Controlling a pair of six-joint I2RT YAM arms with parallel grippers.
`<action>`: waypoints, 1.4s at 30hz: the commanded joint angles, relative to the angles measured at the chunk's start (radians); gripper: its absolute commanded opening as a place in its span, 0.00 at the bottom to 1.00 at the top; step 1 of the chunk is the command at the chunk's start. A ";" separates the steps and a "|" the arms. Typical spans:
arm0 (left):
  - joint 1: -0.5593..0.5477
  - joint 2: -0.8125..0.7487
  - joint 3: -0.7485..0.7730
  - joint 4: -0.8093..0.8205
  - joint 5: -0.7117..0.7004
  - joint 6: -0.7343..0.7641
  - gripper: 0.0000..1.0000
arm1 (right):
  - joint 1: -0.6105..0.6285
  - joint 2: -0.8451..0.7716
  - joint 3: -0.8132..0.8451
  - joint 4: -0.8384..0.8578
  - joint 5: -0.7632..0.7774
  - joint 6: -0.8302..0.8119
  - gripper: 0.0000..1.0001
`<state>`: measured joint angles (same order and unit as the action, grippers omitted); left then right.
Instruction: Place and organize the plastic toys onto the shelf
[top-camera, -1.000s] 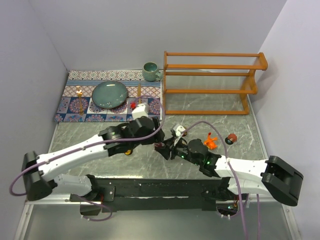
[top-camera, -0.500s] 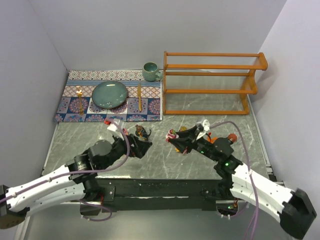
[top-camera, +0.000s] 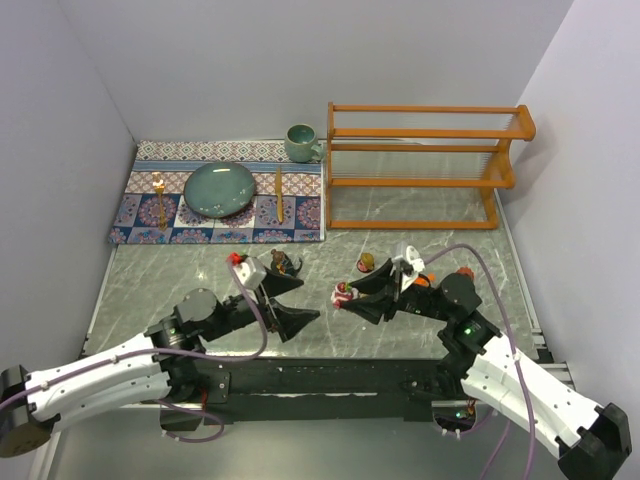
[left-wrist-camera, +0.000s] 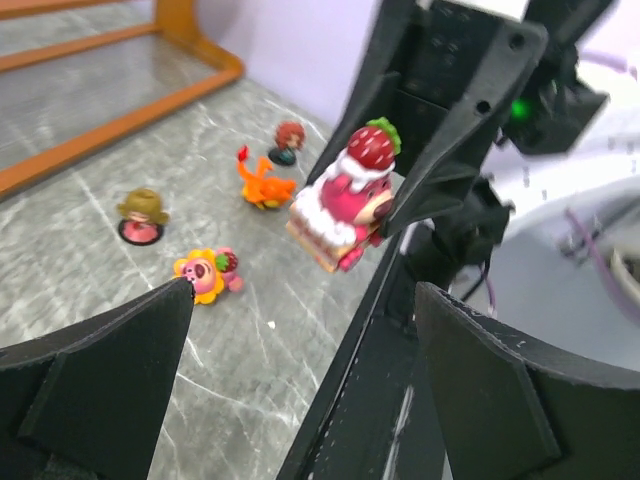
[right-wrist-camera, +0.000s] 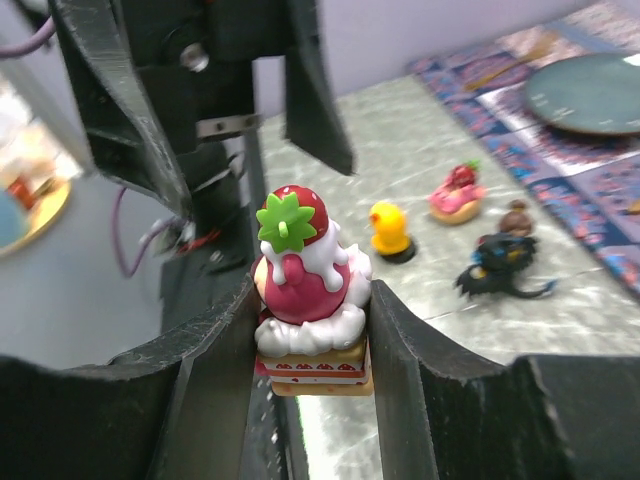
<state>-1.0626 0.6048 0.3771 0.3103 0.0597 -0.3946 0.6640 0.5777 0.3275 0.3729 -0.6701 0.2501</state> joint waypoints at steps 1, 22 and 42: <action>0.003 0.064 0.066 0.121 0.155 0.083 0.97 | -0.006 0.060 0.054 0.026 -0.127 -0.026 0.00; 0.003 0.332 0.224 0.099 0.255 0.076 0.76 | -0.004 0.128 0.036 0.106 -0.218 -0.017 0.00; 0.000 0.372 0.264 0.081 0.194 0.017 0.01 | -0.003 0.100 0.016 0.063 -0.134 -0.034 0.34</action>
<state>-1.0592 1.0046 0.5934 0.3817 0.3302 -0.3355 0.6582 0.7170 0.3267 0.3965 -0.8837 0.2489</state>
